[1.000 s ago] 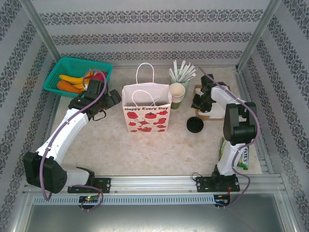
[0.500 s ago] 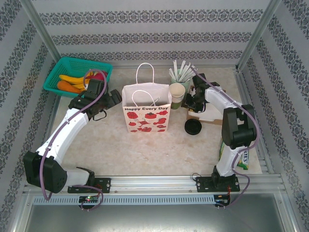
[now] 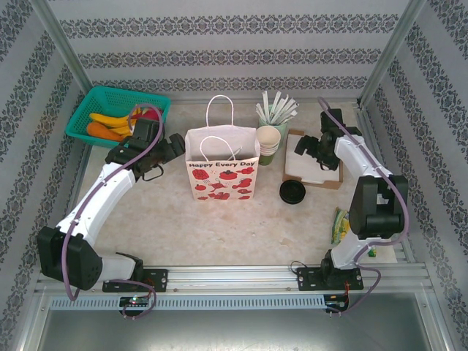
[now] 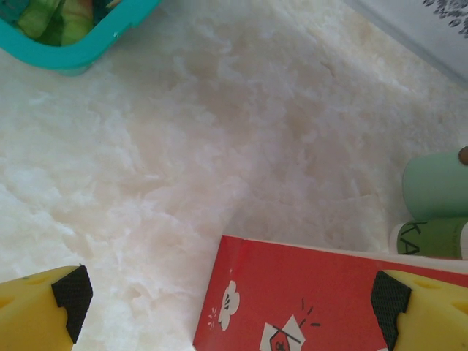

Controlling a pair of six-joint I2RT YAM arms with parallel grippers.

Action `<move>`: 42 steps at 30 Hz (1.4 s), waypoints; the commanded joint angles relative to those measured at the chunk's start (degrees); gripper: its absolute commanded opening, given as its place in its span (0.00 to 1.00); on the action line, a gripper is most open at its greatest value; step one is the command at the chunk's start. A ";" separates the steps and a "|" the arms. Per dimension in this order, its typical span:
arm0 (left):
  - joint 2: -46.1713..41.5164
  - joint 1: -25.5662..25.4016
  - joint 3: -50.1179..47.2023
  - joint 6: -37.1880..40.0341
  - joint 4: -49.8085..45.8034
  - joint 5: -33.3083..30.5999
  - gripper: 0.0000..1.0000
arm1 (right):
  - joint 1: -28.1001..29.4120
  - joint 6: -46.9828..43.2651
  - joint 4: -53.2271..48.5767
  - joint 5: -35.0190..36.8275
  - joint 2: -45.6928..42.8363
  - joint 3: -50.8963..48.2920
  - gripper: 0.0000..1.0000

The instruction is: Pack the takeout coffee

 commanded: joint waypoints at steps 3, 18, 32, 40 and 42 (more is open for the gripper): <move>-3.53 0.77 -2.35 -0.56 6.87 0.69 1.00 | 0.21 -3.94 -0.13 6.87 5.98 1.57 0.98; -10.57 0.78 -5.92 1.48 14.34 3.18 1.00 | 0.65 -5.68 -3.22 3.63 17.71 8.91 0.76; -10.05 0.77 -5.70 1.61 13.53 2.91 1.00 | 0.74 -6.93 -3.03 6.97 12.35 8.12 0.48; -10.09 0.75 -5.84 1.55 13.58 3.05 1.00 | 0.82 -7.42 -2.34 6.73 11.45 6.65 0.41; -10.12 0.76 -5.96 1.57 13.49 3.08 1.00 | 0.82 -7.31 -2.37 6.42 11.87 6.60 0.43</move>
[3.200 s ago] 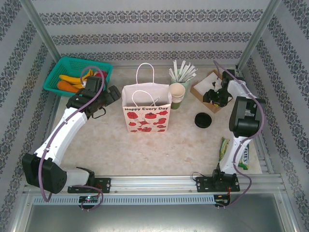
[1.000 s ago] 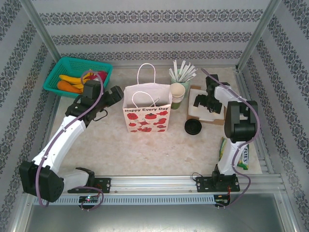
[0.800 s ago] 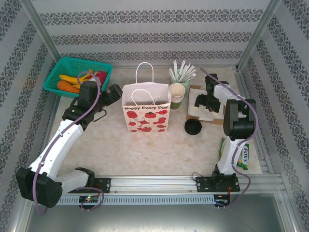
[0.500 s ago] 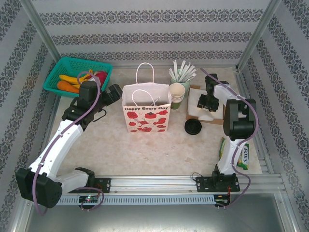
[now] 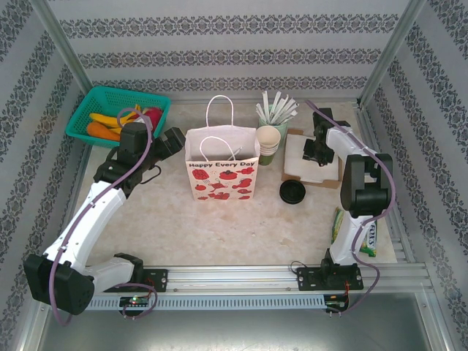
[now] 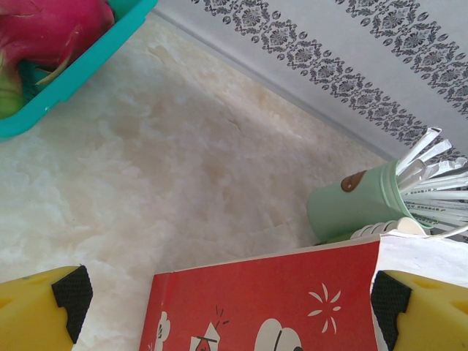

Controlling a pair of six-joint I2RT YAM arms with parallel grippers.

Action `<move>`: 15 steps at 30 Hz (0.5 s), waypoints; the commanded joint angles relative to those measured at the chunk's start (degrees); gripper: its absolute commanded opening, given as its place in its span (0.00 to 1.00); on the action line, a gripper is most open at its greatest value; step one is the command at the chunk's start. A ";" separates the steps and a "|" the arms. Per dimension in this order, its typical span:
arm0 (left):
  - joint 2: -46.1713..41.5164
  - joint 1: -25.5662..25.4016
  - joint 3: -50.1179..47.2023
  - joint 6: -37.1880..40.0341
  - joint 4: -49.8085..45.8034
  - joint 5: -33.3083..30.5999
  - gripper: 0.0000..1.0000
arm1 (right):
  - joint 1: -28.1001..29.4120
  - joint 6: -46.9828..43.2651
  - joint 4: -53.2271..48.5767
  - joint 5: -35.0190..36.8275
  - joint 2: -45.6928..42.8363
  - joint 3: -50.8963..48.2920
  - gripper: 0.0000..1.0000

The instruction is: Pack the takeout coffee

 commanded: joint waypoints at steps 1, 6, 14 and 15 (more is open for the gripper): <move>-0.28 0.79 0.21 1.19 1.50 -0.63 1.00 | 0.71 -0.65 -0.58 0.60 -0.55 -0.91 0.46; -0.54 0.77 -0.03 1.03 1.06 -0.89 1.00 | 0.80 -0.82 -0.55 0.40 1.67 -0.47 0.53; -0.68 0.80 -0.13 1.03 0.46 -1.40 1.00 | 0.80 -1.23 0.09 -0.05 4.46 0.24 0.37; -0.69 0.83 -0.13 1.11 0.44 -1.46 1.00 | 0.80 -1.15 0.16 0.33 4.29 0.24 0.33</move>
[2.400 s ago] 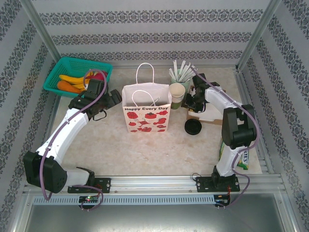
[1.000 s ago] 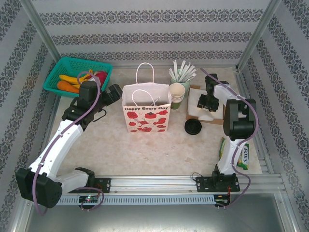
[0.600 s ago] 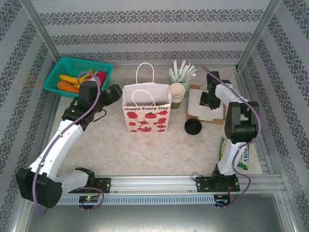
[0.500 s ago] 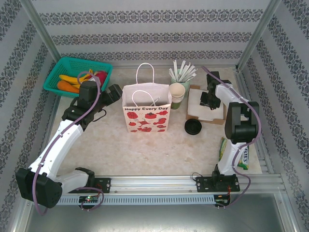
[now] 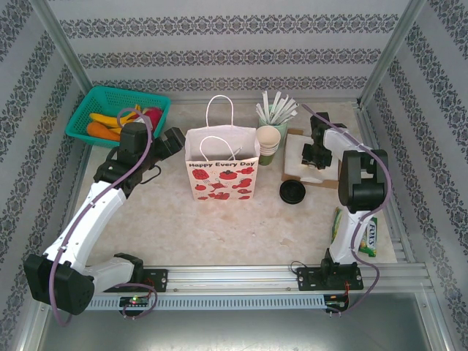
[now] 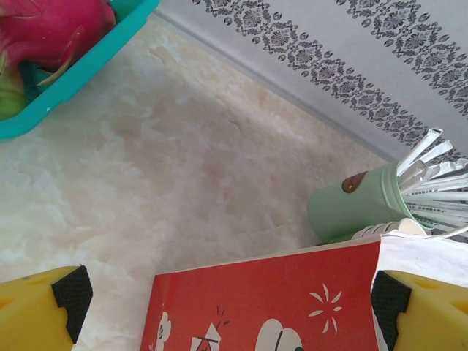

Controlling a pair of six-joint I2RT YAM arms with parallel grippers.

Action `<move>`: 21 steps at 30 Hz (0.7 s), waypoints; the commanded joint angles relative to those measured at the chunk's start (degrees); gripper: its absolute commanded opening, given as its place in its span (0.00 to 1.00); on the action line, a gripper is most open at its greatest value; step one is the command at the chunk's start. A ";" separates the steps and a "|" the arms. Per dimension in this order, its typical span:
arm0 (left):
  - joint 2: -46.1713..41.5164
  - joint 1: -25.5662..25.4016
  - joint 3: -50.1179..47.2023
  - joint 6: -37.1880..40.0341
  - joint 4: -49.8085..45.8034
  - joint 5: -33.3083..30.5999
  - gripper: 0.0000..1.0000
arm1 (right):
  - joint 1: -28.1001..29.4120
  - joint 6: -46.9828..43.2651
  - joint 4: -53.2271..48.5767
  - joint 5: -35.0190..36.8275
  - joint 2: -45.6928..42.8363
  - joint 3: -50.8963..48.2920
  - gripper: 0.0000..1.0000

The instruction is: Pack the takeout coffee

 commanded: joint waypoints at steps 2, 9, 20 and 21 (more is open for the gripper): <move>-0.70 0.76 -0.20 1.07 0.48 -1.30 1.00 | 0.76 -0.09 0.43 1.67 -0.31 0.05 0.29; -0.25 0.79 -0.38 0.74 0.75 -1.05 1.00 | 0.80 -0.83 0.15 3.73 -3.07 -0.09 0.09; -0.16 0.79 -0.14 0.59 0.70 -0.69 1.00 | 0.89 -1.00 0.29 4.61 -5.27 -1.20 0.05; -0.15 0.76 -0.20 0.59 0.85 -0.61 1.00 | 0.87 -1.12 0.39 4.68 -5.73 -1.38 0.05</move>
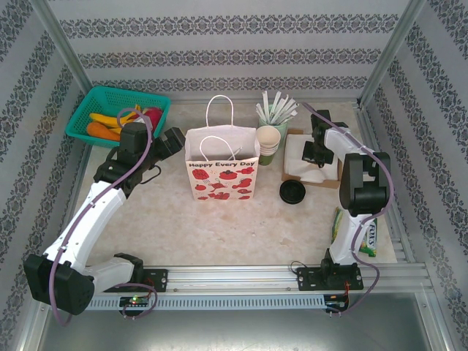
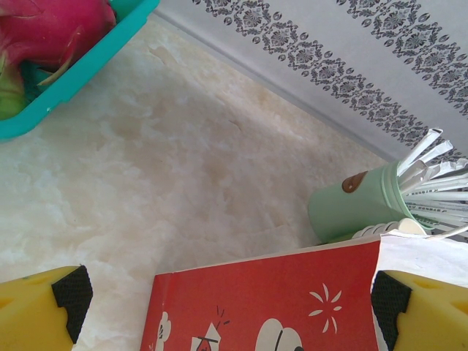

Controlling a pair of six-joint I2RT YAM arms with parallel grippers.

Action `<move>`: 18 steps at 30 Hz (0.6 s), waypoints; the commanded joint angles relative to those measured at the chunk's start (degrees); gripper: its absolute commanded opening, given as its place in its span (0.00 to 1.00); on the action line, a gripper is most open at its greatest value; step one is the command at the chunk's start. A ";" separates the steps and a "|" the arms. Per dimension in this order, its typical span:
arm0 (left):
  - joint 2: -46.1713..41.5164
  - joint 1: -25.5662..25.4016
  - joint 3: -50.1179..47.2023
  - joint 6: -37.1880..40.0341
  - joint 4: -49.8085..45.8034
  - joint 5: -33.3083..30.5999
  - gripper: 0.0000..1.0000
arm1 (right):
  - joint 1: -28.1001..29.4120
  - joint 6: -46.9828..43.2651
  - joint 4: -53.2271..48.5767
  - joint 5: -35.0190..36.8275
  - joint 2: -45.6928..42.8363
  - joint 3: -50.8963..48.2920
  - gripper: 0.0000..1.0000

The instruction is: Pack the takeout coffee

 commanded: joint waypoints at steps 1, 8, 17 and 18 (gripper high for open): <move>-0.11 0.75 -0.13 0.52 0.83 -0.61 1.00 | 0.53 -0.88 0.27 1.93 -3.14 -1.06 0.05; 0.45 0.75 -0.06 0.24 1.14 0.16 1.00 | 0.56 -1.54 0.32 1.44 -3.09 -1.30 0.03; 0.60 0.75 0.00 0.32 0.92 0.16 1.00 | 0.60 -1.99 0.31 1.69 -3.60 -1.58 0.15; 0.73 0.79 0.01 0.32 0.92 0.25 1.00 | 0.61 -1.99 0.19 1.54 -3.60 -1.67 0.06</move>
